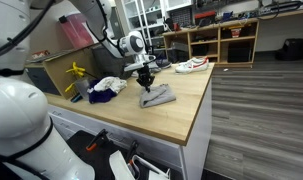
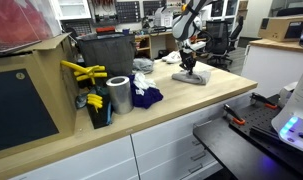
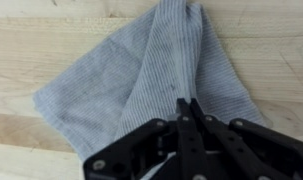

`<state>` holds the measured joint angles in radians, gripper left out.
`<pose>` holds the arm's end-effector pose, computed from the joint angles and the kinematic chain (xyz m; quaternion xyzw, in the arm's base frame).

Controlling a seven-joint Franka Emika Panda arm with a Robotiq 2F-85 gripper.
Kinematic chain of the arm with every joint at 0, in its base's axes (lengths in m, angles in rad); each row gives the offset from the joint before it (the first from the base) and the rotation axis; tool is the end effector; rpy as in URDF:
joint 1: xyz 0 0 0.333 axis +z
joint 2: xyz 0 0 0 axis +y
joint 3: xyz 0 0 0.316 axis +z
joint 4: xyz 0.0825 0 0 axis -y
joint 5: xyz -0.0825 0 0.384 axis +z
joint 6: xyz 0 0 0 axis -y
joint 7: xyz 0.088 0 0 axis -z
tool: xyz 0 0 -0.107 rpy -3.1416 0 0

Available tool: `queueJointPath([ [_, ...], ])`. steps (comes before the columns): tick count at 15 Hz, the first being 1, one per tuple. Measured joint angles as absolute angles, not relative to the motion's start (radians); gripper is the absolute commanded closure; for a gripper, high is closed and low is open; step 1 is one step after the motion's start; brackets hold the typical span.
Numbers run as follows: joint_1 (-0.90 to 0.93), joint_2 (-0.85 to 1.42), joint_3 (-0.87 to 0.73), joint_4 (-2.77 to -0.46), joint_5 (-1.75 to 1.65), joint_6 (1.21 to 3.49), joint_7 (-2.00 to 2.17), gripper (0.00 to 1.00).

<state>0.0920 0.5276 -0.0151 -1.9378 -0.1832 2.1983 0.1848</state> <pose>0.5909 0.0393 0.1906 0.9886 0.0103 -0.1225 0.0868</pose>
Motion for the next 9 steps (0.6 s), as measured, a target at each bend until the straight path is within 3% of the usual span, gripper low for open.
queueJointPath([
  [9, 0.098, 0.375, -0.057, -2.063, -0.207, 2.248, 0.304, 1.00],
])
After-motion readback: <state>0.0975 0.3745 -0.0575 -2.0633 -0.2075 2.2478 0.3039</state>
